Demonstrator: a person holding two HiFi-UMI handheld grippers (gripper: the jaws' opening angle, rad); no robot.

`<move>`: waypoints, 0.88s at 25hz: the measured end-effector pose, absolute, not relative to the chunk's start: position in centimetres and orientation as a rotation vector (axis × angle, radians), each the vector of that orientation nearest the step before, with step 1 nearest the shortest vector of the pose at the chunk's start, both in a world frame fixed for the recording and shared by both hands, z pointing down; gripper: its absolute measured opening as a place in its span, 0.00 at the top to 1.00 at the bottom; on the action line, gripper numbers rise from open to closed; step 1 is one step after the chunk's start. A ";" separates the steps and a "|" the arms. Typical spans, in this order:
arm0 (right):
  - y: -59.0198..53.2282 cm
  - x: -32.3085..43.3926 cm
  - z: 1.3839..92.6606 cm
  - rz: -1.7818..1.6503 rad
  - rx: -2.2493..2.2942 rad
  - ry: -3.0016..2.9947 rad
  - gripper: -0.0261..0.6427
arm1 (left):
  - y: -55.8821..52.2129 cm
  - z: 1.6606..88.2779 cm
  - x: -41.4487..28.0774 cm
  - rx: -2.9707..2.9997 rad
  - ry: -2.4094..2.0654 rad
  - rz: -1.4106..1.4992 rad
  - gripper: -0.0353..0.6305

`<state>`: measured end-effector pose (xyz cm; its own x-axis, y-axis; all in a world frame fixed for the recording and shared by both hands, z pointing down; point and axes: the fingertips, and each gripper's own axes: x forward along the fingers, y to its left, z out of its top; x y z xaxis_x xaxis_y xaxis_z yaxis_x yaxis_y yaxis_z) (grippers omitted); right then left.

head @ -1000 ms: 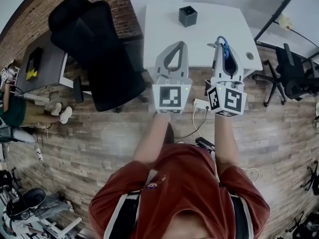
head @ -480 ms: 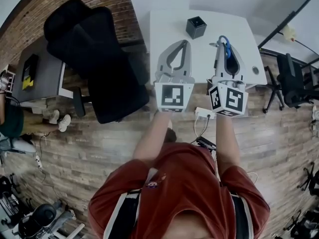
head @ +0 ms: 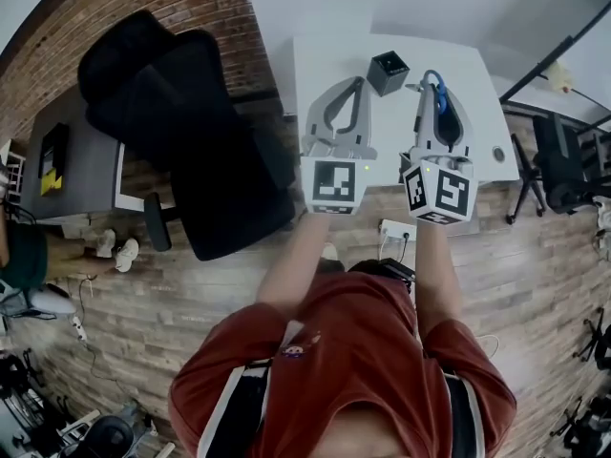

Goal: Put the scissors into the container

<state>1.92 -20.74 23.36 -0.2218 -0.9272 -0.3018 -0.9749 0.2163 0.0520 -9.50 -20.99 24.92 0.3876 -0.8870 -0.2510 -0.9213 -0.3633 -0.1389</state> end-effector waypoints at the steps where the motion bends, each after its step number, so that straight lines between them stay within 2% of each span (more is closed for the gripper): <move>1: -21.2 1.8 23.5 0.342 -1.821 2.280 0.88 | -21.5 25.1 -9.5 -2.400 1.593 0.191 0.93; 22: -31.8 7.6 25.4 0.261 -1.833 2.233 0.88 | -32.4 25.6 -3.4 -2.406 1.544 0.137 0.93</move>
<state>7.64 -31.81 25.38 -0.1838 -0.9375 -0.2955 -0.9804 0.1967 -0.0144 -3.44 -32.40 25.64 0.4247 -0.8762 -0.2279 -0.9026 -0.3903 -0.1815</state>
